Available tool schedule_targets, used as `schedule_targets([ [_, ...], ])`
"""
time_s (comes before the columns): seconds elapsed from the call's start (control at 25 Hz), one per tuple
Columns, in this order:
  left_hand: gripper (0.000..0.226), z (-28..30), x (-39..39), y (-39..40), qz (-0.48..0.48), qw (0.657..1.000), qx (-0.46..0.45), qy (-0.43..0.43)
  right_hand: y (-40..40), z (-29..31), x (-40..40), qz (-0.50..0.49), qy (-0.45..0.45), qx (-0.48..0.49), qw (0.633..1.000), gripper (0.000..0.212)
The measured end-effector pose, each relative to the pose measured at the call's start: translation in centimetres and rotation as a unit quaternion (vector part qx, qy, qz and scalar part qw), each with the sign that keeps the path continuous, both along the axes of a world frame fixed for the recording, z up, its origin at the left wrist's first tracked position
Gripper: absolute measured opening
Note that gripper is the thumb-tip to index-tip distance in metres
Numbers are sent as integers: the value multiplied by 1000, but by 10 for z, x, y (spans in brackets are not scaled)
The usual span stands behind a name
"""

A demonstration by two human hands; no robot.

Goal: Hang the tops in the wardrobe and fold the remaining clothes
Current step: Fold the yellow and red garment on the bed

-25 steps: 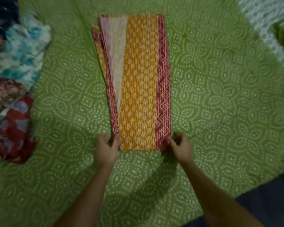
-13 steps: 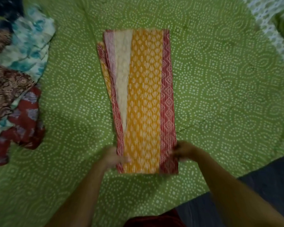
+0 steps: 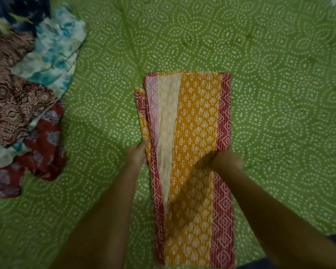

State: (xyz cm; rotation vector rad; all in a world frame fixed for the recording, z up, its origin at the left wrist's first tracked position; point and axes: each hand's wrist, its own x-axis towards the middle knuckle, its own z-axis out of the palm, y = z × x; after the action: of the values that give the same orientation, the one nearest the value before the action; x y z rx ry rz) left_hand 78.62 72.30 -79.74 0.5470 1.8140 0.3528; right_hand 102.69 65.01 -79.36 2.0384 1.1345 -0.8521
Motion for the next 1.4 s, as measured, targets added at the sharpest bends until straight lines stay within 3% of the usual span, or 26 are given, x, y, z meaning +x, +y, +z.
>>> schedule_targets([
  [0.12, 36, -16, 27, 67, 6, 997, 44, 70, 47, -7, -5, 9, -18, 48, 999, 32],
  [0.24, 7, -26, 34, 96, -2, 989, 92, 113, 51, -19, -7, -3, -17, 69, 997, 33],
  [0.36, 21, -26, 27, 99, -1, 977, 169, 134, 40, -30, -7, -60, -26, 107, 992, 39],
  [0.44, 29, -27, 13, 94, 50, 970, 207, 119, 32, -36, -5, -76, -20, 143, 987, 40],
  [0.52, 20, -26, -5, 88, 90, 962, 227, 120, 24, -41, -5, -114, -13, 187, 976, 39],
  [0.68, 29, -23, -50, 75, 135, 937, 270, 177, 10, -37, -21, -207, -36, 319, 924, 33],
  [0.88, 22, -19, -128, 47, 129, 911, 338, 197, -6, -11, -93, -34, 6, 464, 885, 32],
  [0.96, 12, -10, -150, 38, 131, 911, 349, 177, -10, -4, -132, 40, 61, 445, 893, 37],
  [1.08, 24, 6, -173, 31, 83, 912, 386, 112, -10, -3, -185, 120, 136, 412, 893, 41],
  [1.24, 48, 25, -182, 28, -53, 896, 417, 142, -6, -5, -219, 116, 135, 384, 906, 44],
  [1.4, 26, 30, -208, 22, -191, 901, 344, 182, -8, -2, -228, 129, 128, 349, 919, 66],
])
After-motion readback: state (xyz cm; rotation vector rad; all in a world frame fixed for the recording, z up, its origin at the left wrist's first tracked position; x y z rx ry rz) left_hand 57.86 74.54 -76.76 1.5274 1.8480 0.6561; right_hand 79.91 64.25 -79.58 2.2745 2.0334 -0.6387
